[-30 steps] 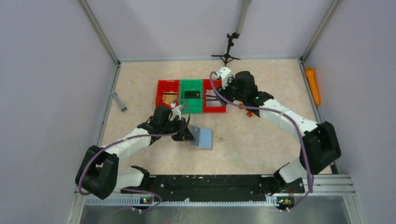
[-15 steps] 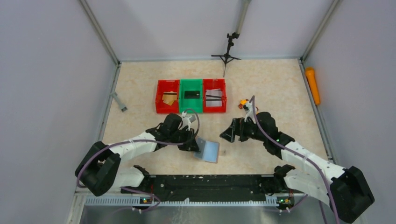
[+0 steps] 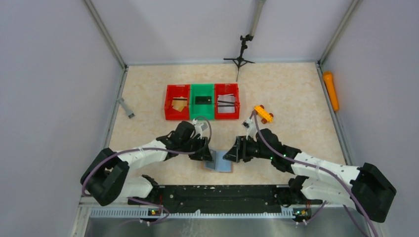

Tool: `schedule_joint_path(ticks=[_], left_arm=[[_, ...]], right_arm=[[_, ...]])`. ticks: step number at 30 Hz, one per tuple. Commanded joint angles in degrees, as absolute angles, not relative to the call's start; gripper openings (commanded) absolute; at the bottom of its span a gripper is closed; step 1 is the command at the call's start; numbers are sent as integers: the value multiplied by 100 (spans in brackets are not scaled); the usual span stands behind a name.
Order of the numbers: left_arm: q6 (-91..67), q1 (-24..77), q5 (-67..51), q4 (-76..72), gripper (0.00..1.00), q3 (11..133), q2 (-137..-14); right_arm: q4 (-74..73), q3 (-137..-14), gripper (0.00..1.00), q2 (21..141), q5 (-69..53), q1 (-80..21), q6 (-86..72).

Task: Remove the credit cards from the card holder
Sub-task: Remove the credit card from the card holder.

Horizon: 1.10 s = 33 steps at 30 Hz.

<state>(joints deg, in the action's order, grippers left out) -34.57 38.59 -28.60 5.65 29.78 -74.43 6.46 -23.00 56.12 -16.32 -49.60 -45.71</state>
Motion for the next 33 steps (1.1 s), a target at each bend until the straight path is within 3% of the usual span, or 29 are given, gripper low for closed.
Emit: schedule_joint_path(ticks=[1,6,16,33], left_arm=[[-3529,3876,-2657,503,43,3091,-6935],[-3647,3867,-2698,437,43,3015,-6635],[-3651,3867,-2646,393,29,3023,-6749],[-3898,3873,-2938,-182,22,2881,-6773]], right_arm=[[1221,-2466,54,6070,-1280,-5196,-4886],[1808,-2330,42,6718,-1309,-5219,-5068],[2300,-2421,36,7755,-1279,-5293,-5062],[2290,-2469,32,8243,-1254,-5293,-4966]])
